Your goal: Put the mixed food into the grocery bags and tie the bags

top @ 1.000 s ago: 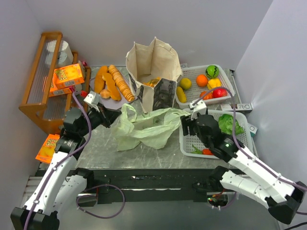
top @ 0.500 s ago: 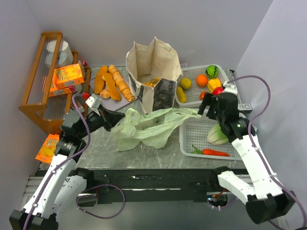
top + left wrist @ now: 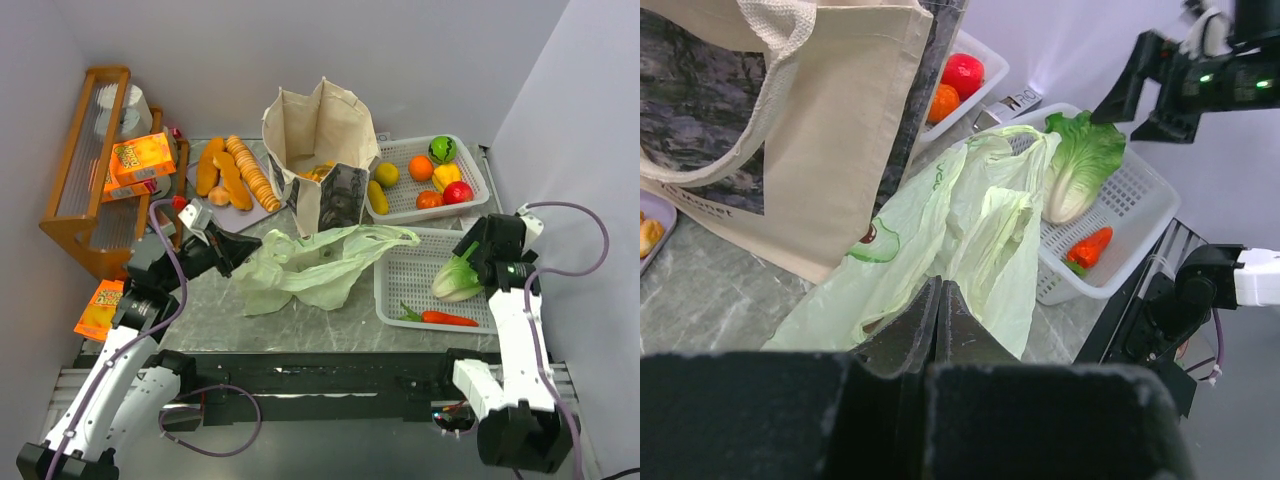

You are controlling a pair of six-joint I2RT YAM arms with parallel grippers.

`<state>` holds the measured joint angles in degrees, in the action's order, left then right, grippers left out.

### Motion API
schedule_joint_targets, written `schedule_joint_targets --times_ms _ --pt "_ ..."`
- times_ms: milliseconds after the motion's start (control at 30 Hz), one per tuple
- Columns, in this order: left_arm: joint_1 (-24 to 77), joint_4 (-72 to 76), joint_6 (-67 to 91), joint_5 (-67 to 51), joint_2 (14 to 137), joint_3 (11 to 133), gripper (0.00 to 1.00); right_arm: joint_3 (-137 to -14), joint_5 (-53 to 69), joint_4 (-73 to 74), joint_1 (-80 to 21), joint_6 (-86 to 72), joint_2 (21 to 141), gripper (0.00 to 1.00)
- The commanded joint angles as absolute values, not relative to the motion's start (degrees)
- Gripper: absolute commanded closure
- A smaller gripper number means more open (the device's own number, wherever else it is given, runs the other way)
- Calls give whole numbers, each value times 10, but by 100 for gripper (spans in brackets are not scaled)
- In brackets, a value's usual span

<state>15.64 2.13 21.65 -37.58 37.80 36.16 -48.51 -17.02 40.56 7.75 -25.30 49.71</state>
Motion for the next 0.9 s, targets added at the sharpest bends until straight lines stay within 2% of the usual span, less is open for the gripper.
schedule_joint_targets --times_ms 0,267,367,400,467,500,533,667,867 --pt "159 32 202 -374 365 366 99 -450 -155 335 109 -259 547 1" --pt "159 34 201 -384 373 367 99 -410 -104 286 144 -264 612 2" --pt "159 35 202 -383 369 365 99 -396 -109 280 145 -265 590 28" --pt "160 36 203 -386 369 365 99 -396 -111 279 145 -265 581 45" --pt "160 39 204 -389 369 365 99 -402 -112 286 145 -257 550 67" --pt "160 39 205 -394 370 365 99 -406 -112 288 145 -253 538 91" --pt "160 39 205 -395 372 366 99 -411 -107 292 144 -250 524 100" --pt "161 40 206 -400 372 365 99 -428 -29 259 138 -228 408 100" --pt "162 40 202 -399 367 365 99 -419 140 88 110 -250 297 100"
